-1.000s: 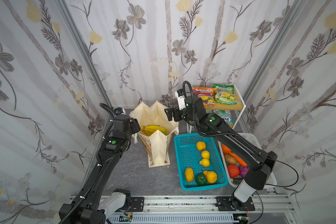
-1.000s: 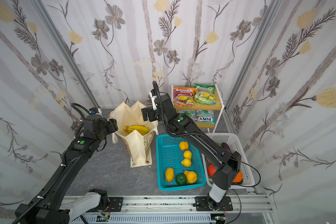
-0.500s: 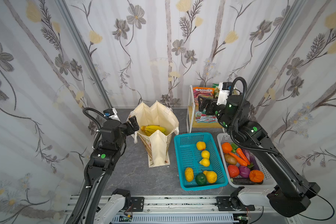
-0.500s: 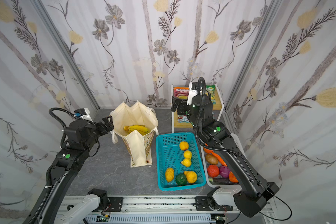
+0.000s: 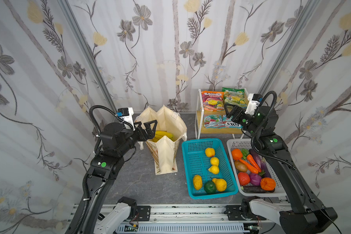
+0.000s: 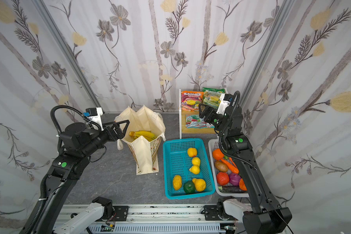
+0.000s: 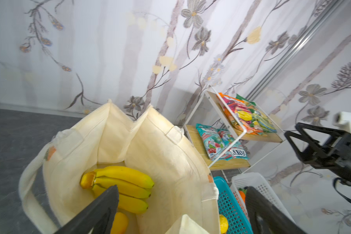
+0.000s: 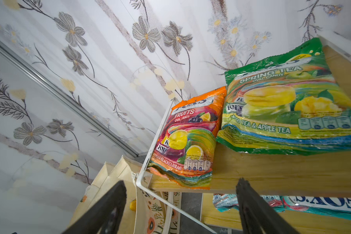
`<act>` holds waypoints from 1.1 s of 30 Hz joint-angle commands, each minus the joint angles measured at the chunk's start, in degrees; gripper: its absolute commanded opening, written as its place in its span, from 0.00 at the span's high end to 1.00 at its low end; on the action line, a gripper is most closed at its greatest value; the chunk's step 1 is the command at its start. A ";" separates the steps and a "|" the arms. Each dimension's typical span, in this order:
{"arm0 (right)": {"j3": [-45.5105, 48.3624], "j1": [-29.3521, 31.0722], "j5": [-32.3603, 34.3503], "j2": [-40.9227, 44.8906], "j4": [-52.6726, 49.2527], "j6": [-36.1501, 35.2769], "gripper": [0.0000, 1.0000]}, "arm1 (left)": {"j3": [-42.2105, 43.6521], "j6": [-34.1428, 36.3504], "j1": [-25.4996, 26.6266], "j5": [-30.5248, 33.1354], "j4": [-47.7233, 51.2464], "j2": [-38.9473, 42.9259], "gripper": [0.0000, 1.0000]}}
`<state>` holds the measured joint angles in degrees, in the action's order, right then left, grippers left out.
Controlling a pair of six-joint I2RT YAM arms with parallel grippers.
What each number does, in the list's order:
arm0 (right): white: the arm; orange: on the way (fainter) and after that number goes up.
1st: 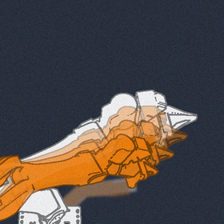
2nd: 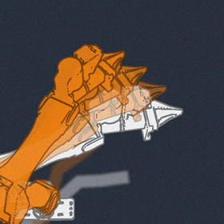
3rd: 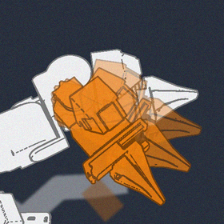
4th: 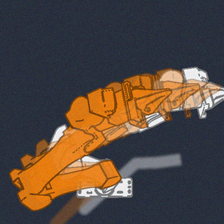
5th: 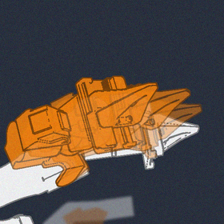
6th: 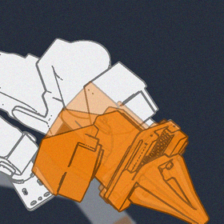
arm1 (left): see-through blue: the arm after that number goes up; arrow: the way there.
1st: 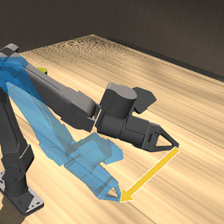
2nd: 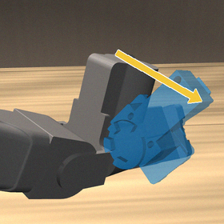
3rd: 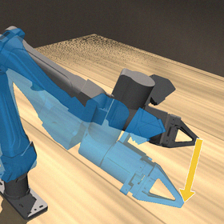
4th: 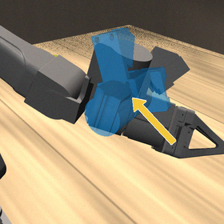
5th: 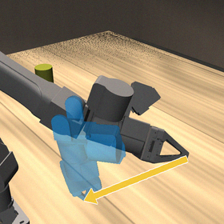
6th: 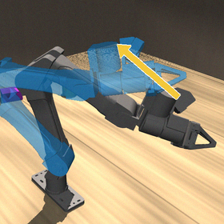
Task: Place the food into the grocery bag and tie it
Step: 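Reach the right gripper to the shelf and grasp the orange candy bag, then lift the orange candy bag off the shelf and carry it over the tote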
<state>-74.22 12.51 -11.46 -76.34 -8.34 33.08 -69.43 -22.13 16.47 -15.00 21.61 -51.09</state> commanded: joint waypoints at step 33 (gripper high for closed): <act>-1.59 -1.26 -8.92 -11.46 6.99 4.10 0.49 | 4.56 -2.57 7.35 2.17 -10.53 0.59 0.00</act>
<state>-75.53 11.14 -18.76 -87.18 -4.19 35.99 -65.08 -25.47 23.83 -13.50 13.15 -50.65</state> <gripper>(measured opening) 0.503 0.997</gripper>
